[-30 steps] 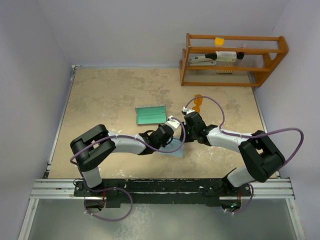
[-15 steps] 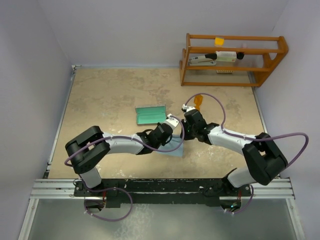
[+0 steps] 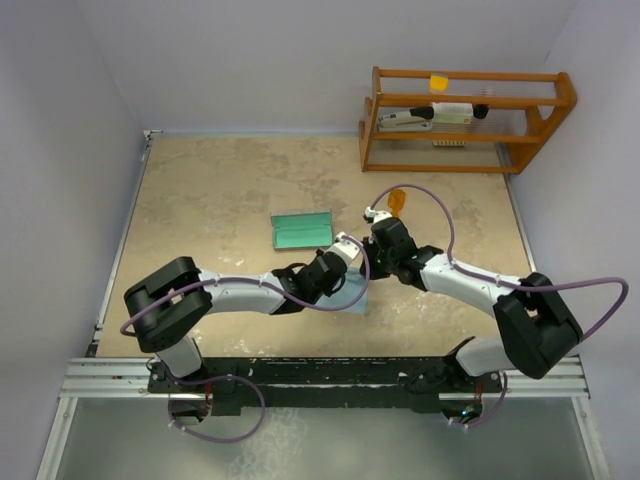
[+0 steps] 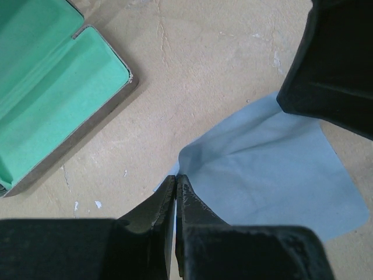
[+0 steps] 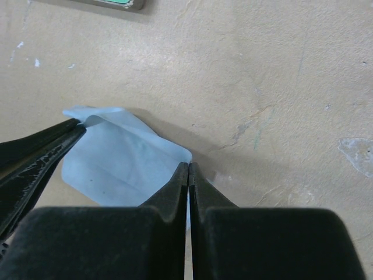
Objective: Organize the sunglasses
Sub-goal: Fold the glasses cleaning cloth at the center of the board.
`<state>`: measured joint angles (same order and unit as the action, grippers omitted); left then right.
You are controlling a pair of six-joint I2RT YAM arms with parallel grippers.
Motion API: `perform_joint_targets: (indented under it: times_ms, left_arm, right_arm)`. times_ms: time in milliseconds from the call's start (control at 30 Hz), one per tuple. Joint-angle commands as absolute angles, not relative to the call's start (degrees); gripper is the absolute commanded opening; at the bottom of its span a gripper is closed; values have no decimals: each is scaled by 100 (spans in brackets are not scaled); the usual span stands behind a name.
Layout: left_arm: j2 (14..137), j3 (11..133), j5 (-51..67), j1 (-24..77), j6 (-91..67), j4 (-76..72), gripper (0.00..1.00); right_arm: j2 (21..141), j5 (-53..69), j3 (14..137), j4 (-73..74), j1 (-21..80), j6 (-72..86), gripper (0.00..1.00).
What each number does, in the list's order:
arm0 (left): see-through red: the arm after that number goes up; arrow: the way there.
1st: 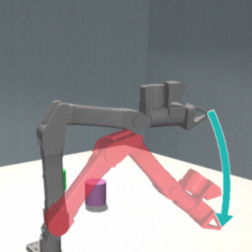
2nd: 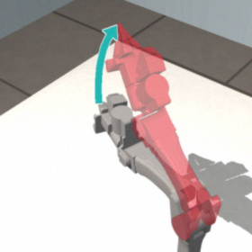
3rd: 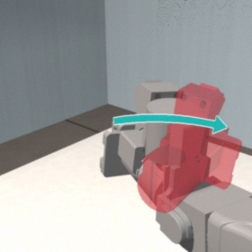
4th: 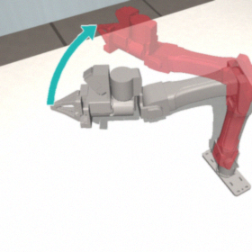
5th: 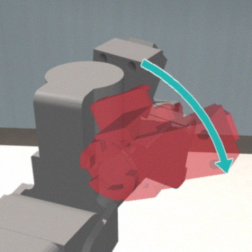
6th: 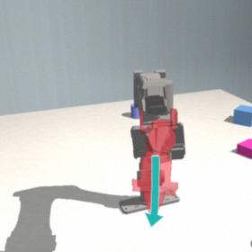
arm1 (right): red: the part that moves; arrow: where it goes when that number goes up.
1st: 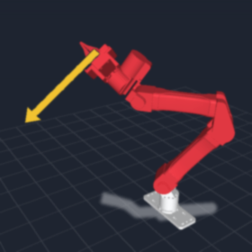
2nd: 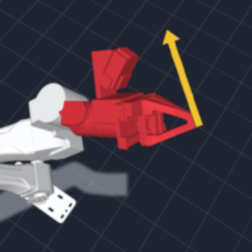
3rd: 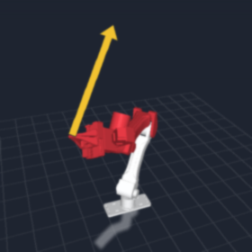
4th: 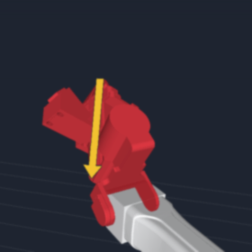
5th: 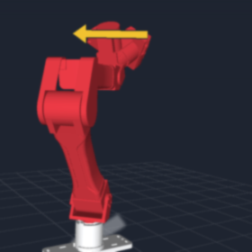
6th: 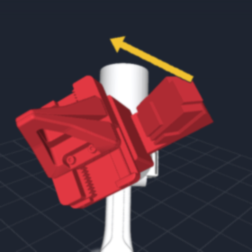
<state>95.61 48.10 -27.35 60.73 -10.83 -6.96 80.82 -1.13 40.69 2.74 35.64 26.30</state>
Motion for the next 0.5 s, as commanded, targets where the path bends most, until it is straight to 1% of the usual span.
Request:
perform_joint_targets:
  times_ms: [0, 467]
  left_arm:
    - [9251, 4671, -2889, 6158, -1219, -729, 0]
    - [9092, 4384, -2953, 6177, -1322, -789, 0]
  right_arm:
    - [7774, 128, 4011, 246, 3595, 2510, 0]
    - [7710, 313, 3691, 75, 3747, 2478, 0]
